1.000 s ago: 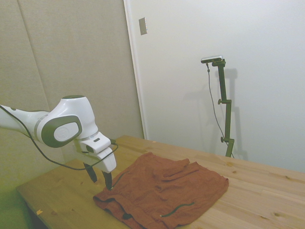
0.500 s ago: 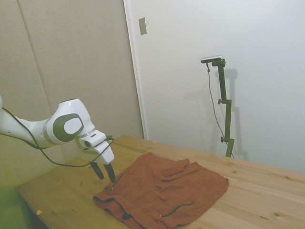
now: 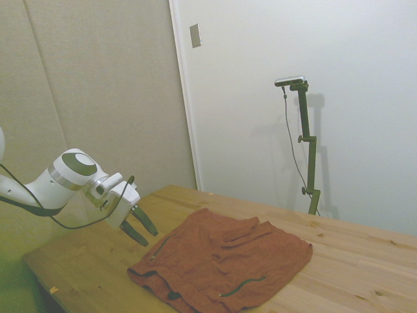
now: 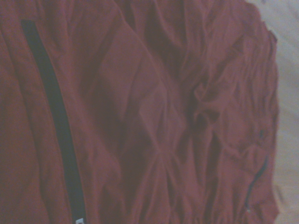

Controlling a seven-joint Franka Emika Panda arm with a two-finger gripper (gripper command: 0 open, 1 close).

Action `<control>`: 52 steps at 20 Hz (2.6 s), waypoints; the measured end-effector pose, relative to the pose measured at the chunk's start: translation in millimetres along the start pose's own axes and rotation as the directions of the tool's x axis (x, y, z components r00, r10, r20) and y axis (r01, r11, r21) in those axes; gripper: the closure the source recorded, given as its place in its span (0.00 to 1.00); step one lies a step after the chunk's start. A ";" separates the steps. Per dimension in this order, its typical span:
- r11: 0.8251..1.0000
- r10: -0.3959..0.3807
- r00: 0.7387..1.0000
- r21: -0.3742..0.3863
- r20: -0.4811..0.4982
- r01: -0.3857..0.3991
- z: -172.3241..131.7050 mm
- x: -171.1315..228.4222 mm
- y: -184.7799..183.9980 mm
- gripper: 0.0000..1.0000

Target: Fold the shorts

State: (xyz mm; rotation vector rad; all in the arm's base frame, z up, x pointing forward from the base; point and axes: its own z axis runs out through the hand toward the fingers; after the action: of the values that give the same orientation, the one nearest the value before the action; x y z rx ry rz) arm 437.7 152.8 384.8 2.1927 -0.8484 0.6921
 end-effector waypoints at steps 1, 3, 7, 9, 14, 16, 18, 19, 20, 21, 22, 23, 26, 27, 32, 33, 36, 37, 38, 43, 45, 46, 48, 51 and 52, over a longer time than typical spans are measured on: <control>1.000 -0.010 0.999 -0.017 -0.034 0.009 -2.6 -7.3 -6.7 0.00; 0.999 -0.033 0.997 -0.038 -0.073 0.030 -4.3 -18.3 -20.4 0.00; 0.997 -0.064 0.995 -0.036 -0.070 0.062 -3.6 -43.5 -50.9 0.00; 0.998 -0.048 0.997 -0.030 -0.058 0.046 -3.1 -53.8 -64.5 0.00; 0.999 -0.038 0.998 -0.039 -0.040 0.036 0.0 -65.2 -83.9 0.00; 0.998 -0.037 0.999 -0.046 -0.040 0.035 1.6 -64.8 -83.6 0.00; 0.997 -0.039 0.998 -0.070 -0.042 0.036 6.5 -64.5 -80.8 0.00; 0.996 -0.040 0.998 -0.085 -0.043 0.036 9.9 -64.6 -78.7 0.00; 0.994 -0.042 0.998 -0.100 -0.044 0.038 13.2 -65.2 -76.4 0.00; 0.993 -0.044 0.998 -0.113 -0.046 0.038 16.5 -65.5 -73.6 0.00; 0.992 -0.045 0.998 -0.124 -0.046 0.039 19.7 -65.7 -70.6 0.00; 0.990 -0.045 0.998 -0.135 -0.046 0.038 23.5 -65.7 -67.1 0.00; 0.985 -0.042 0.998 -0.168 -0.046 0.034 38.4 -63.2 -55.3 0.00; 0.983 -0.038 0.998 -0.180 -0.042 0.029 44.1 -61.0 -51.6 0.00; 0.979 -0.027 0.999 -0.204 -0.032 0.020 57.2 -53.5 -46.2 1.00; 0.979 -0.028 0.999 -0.204 -0.032 0.021 57.3 -53.5 -46.2 1.00; 0.979 -0.030 0.999 -0.202 -0.033 0.023 57.6 -53.6 -46.5 1.00; 0.979 -0.031 0.999 -0.200 -0.032 0.024 57.8 -54.1 -46.7 1.00; 0.980 -0.033 0.999 -0.197 -0.030 0.026 58.4 -55.1 -46.8 1.00; 0.987 -0.029 0.999 -0.159 -0.016 0.026 59.4 -54.8 -49.3 1.00; 0.993 -0.024 1.000 -0.117 -0.008 0.022 55.4 -54.9 -52.2 1.00; 0.995 -0.022 1.000 -0.095 -0.005 0.021 52.6 -55.0 -54.1 1.00; 0.997 -0.027 1.000 -0.078 -0.002 0.026 50.7 -58.0 -55.4 1.00; 0.997 -0.031 1.000 -0.070 0.000 0.030 49.4 -60.5 -56.3 1.00; 0.997 -0.030 1.000 -0.070 0.000 0.030 49.4 -60.6 -56.3 1.00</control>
State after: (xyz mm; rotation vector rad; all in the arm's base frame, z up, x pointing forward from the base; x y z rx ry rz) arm 450.8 169.9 290.9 2.1389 -0.8250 0.6390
